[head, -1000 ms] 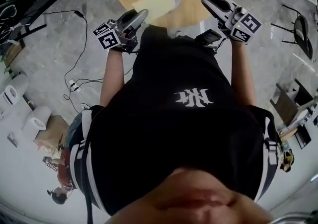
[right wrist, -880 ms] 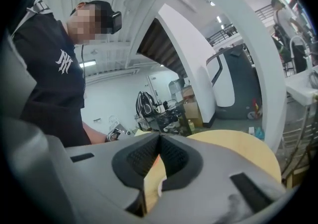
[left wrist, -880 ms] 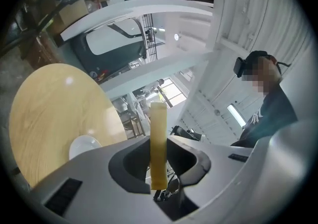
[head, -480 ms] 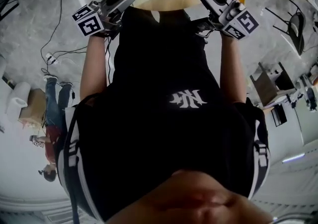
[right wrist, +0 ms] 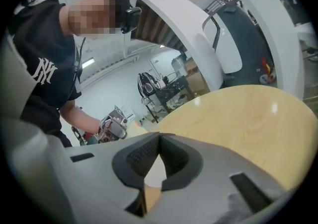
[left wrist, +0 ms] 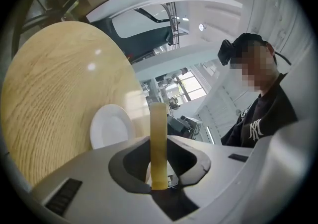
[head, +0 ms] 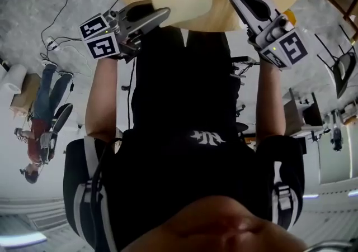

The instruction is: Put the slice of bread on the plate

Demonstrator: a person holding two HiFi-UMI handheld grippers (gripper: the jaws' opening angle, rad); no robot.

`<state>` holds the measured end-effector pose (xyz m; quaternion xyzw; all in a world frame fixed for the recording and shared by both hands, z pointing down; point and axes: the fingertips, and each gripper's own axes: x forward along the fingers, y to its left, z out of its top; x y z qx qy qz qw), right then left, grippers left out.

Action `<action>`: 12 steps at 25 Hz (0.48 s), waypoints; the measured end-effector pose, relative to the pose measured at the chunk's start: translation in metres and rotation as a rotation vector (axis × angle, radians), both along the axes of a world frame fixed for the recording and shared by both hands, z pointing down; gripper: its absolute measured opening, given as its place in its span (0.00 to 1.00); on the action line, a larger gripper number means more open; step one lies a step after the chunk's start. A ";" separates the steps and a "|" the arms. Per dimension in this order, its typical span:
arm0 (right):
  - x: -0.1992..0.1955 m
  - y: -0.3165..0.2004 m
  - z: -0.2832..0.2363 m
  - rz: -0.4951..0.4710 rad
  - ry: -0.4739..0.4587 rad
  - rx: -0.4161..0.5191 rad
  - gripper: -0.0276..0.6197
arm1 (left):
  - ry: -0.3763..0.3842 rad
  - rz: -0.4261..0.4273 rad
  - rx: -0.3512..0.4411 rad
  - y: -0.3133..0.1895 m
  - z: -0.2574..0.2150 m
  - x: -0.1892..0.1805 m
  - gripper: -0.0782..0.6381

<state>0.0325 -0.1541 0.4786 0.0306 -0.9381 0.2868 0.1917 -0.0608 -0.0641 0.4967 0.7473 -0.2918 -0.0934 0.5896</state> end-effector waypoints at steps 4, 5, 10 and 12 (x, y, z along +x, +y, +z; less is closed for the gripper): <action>-0.013 -0.005 0.025 -0.025 -0.004 0.001 0.05 | -0.039 0.009 -0.053 -0.002 0.029 -0.006 0.24; -0.014 -0.005 0.028 -0.026 -0.004 0.001 0.05 | -0.043 0.011 -0.060 -0.002 0.033 -0.005 0.24; -0.022 -0.006 0.030 -0.028 -0.005 0.008 0.05 | -0.054 0.034 -0.064 -0.007 0.036 -0.003 0.24; -0.022 -0.012 0.030 -0.026 -0.007 0.002 0.05 | -0.086 0.046 -0.053 -0.016 0.038 -0.003 0.25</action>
